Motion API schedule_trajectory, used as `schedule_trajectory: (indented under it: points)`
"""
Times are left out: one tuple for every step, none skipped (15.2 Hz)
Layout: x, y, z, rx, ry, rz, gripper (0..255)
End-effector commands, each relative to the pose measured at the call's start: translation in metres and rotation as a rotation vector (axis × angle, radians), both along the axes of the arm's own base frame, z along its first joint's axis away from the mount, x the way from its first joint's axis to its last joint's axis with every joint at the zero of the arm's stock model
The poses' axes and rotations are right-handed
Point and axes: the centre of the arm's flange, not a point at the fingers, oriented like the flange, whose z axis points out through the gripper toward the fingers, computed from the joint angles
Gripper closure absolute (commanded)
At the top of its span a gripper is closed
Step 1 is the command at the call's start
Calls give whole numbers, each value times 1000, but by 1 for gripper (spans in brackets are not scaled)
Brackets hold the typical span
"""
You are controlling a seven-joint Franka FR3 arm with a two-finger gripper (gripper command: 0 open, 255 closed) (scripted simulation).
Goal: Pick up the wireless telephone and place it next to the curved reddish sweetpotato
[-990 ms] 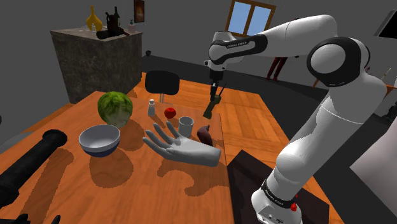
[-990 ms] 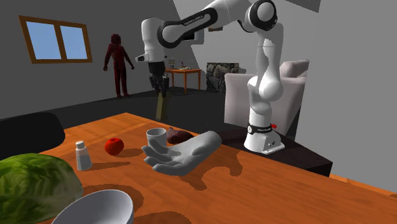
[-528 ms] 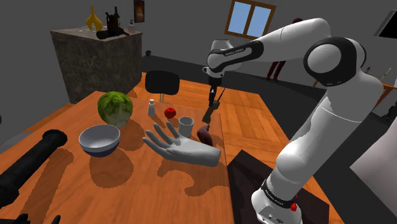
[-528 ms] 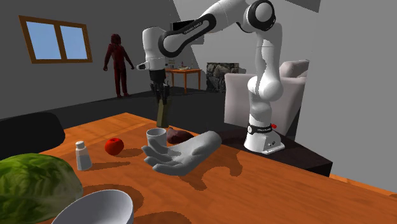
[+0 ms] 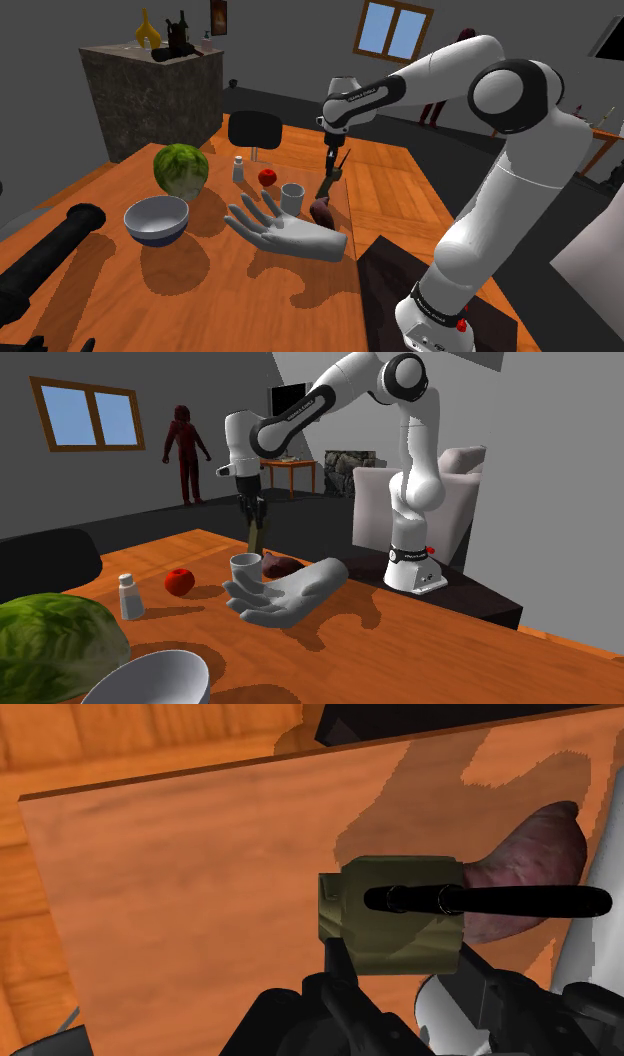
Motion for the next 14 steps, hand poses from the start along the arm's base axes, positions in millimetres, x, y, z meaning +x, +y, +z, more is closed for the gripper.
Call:
schedule_trajectory:
  points:
    - [-1,-1,-10,0,-1,0,255]
    - [-1,-1,-10,0,-1,0,255]
    - [-1,-1,-10,0,-1,0,255]
    - [-1,-1,-10,0,-1,0,255]
    - [-1,-1,-10,0,-1,0,255]
    - [-1,-1,-10,0,-1,0,255]
    - [-1,-1,-10,0,-1,0,255]
    - [-1,-1,-10,0,-1,0,255]
    - [-1,-1,-10,0,-1,0,255]
    - [-1,-1,-10,0,-1,0,0]
    - [-1,-1,-9,0,-1,0,0]
    - [-1,-1,-9,0,-1,0,0]
    - [-1,-1,-9,0,-1,0,0]
    - [-1,-1,-9,0,-1,0,0]
